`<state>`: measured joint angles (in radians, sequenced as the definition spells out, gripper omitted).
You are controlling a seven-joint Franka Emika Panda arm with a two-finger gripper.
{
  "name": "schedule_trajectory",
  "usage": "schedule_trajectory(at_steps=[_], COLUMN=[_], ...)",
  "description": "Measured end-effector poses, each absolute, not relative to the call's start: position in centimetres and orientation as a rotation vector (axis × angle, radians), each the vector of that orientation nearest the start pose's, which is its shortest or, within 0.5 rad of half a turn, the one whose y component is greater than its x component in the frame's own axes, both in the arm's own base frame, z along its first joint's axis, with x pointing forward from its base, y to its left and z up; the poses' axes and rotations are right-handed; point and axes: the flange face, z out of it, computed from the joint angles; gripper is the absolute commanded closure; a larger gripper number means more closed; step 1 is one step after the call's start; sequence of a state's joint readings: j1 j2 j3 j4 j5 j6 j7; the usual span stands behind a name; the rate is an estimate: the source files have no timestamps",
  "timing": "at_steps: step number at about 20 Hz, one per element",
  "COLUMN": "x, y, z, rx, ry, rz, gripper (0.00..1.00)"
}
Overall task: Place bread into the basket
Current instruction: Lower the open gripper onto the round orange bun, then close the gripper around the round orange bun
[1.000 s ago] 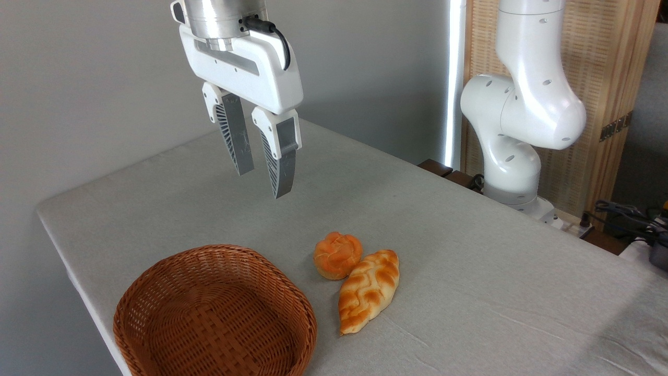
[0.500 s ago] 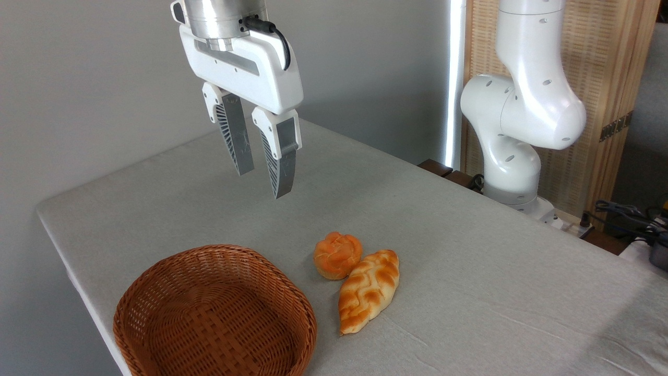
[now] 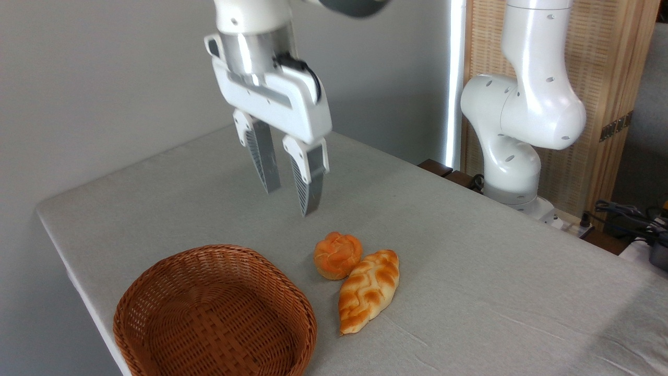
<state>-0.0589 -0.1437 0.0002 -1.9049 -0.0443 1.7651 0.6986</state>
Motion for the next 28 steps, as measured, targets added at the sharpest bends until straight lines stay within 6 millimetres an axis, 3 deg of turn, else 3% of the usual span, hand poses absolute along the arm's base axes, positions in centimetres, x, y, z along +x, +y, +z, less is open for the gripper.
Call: schedule_trajectory(at_steps=[8,15,16,19,21,28], x=[48.4,47.1,47.0,46.7,46.6,46.5], y=[-3.8,-4.9,-4.9,-5.3,-5.4,-5.4], z=[46.3,43.0,42.8,41.9,41.7,41.6], rx=[-2.952,-2.942,-2.939,-2.912,-2.894,-2.885], ry=[1.182,1.221,1.223,1.261,1.296,1.311], rz=[0.057,0.110,0.106,0.104,0.107,0.110], gripper=[0.00,0.00,0.06,0.57,0.74,0.86])
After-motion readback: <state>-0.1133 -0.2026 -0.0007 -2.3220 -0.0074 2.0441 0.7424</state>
